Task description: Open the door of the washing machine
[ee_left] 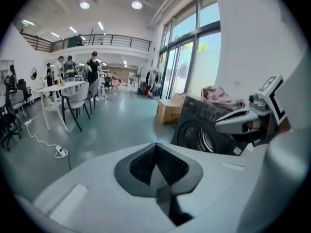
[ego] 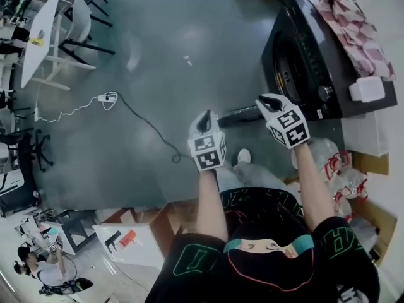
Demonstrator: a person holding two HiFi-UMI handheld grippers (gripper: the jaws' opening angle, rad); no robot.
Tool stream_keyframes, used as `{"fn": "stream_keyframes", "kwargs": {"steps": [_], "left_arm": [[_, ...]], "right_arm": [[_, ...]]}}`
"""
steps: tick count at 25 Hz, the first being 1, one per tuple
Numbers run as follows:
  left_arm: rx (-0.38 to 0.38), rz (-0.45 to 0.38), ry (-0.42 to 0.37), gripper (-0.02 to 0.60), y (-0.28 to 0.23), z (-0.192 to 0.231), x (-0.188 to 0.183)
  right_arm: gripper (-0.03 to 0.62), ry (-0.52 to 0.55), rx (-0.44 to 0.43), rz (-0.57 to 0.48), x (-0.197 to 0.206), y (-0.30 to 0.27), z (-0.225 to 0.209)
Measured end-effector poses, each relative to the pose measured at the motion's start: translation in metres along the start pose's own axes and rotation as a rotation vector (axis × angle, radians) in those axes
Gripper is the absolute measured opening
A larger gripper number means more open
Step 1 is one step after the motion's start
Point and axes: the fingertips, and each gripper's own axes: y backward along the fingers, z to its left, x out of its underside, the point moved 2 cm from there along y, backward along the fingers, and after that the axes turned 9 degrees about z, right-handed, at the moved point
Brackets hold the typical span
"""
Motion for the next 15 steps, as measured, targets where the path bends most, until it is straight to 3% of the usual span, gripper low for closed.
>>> {"fn": "stream_keyframes", "kwargs": {"steps": [1,4,7,9,12,15], "left_arm": [[0.001,-0.057,-0.005,0.011,0.009,-0.003,-0.027],[0.012,-0.231,-0.045,0.011,0.044,-0.023,-0.108],[-0.009,-0.389,-0.094,0.011,0.089,-0.046,-0.161],[-0.042,-0.452,-0.123,0.011,0.116,-0.054,-0.173],[-0.102,-0.485,-0.161,0.011,0.133,-0.05,-0.177],[-0.136,-0.491,-0.129,0.011,0.137,-0.041,-0.173]], "right_arm": [[0.01,-0.054,-0.013,-0.104,-0.024,0.013,-0.005],[0.003,-0.137,-0.023,-0.363,-0.085,0.062,-0.02],[0.003,-0.197,0.026,-0.525,-0.116,0.111,-0.034],[0.003,-0.234,0.075,-0.561,-0.12,0.133,-0.036],[0.003,-0.224,0.186,-0.52,-0.115,0.14,-0.036],[0.003,-0.19,0.221,-0.495,-0.111,0.139,-0.033]]}}
